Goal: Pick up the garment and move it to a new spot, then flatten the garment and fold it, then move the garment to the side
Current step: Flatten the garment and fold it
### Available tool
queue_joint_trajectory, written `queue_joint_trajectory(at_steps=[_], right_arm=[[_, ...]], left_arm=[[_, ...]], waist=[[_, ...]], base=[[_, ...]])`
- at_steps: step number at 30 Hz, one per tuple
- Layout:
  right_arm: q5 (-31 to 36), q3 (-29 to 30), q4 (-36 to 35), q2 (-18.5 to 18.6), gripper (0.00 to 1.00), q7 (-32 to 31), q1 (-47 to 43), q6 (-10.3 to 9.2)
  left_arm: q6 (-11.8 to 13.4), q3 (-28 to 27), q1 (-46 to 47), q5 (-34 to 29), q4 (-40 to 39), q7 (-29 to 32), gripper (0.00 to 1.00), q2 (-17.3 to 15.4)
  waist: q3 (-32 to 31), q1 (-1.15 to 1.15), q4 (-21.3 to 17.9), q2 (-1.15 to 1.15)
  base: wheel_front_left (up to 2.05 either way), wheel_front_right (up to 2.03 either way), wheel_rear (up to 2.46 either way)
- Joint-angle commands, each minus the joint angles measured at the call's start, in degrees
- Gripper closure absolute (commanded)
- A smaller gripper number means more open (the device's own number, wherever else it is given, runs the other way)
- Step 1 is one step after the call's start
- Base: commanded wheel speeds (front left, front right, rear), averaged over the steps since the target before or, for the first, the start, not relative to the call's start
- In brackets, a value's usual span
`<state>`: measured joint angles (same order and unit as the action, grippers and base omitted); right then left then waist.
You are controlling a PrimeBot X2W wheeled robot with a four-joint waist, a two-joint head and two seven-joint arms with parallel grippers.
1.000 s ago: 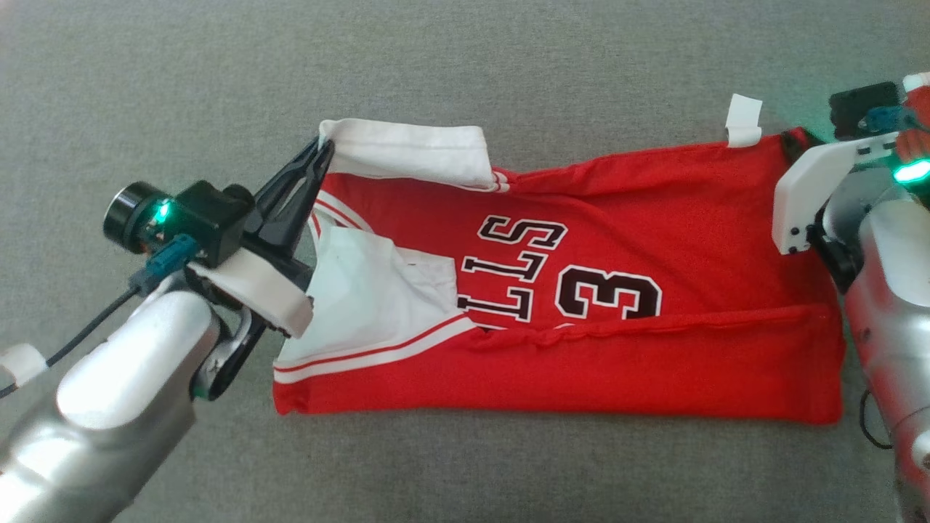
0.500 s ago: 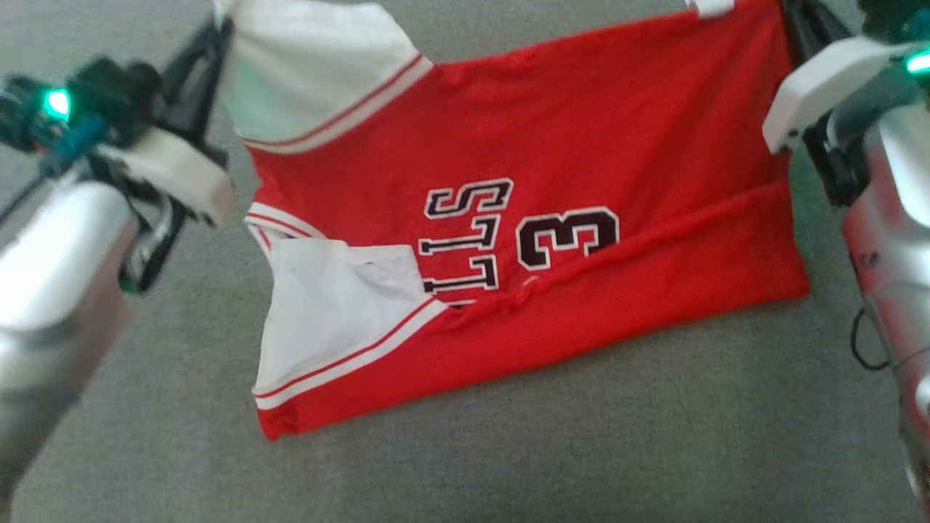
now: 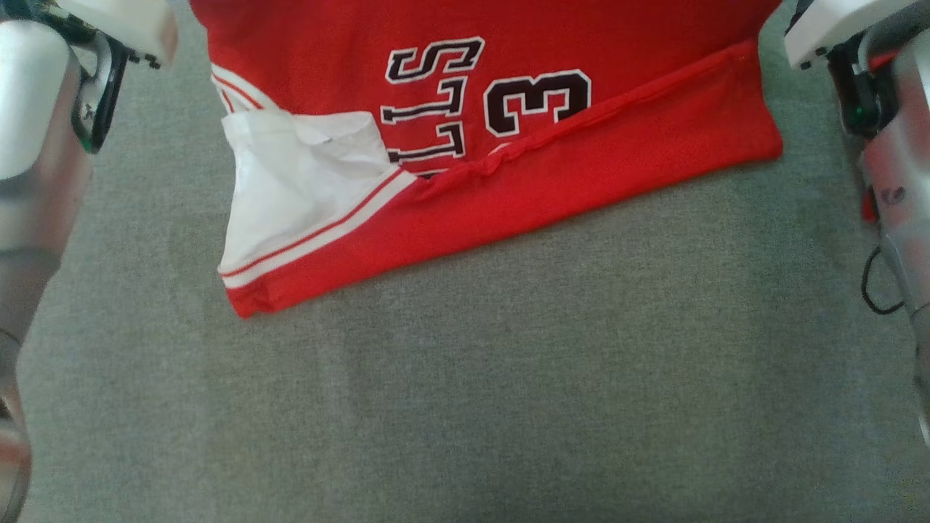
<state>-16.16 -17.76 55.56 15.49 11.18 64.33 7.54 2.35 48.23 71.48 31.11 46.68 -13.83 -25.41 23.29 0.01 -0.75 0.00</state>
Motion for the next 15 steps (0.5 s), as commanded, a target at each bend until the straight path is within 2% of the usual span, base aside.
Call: queue_joint_trajectory(at_steps=[1, 8, 15], right_arm=[[-0.76, -0.46, -0.71, 0.28, 1.00, 0.94, 1.25, -0.05], [-3.65, -3.48, 0.26, 1.63, 1.00, 2.35, -1.81, -0.05], [-8.33, -8.00, -0.62, 3.81, 1.00, 1.46, -6.96, -0.05]], left_arm=[[-0.56, -2.64, 3.08, -0.55, 0.61, -0.87, 1.00, -1.78], [-4.18, -2.09, -1.21, -1.08, 2.50, -1.14, 1.00, 0.06], [-6.07, -2.33, -8.24, 0.18, 1.42, -1.16, 1.00, -0.77]], waist=[[-0.23, -0.01, 0.14, 0.00], [-2.54, -0.01, 1.36, 0.00], [-6.04, -0.01, 1.99, 0.00]], base=[[0.00, 0.00, 0.00], [0.00, 0.00, 0.00], [0.00, 0.00, 0.00]])
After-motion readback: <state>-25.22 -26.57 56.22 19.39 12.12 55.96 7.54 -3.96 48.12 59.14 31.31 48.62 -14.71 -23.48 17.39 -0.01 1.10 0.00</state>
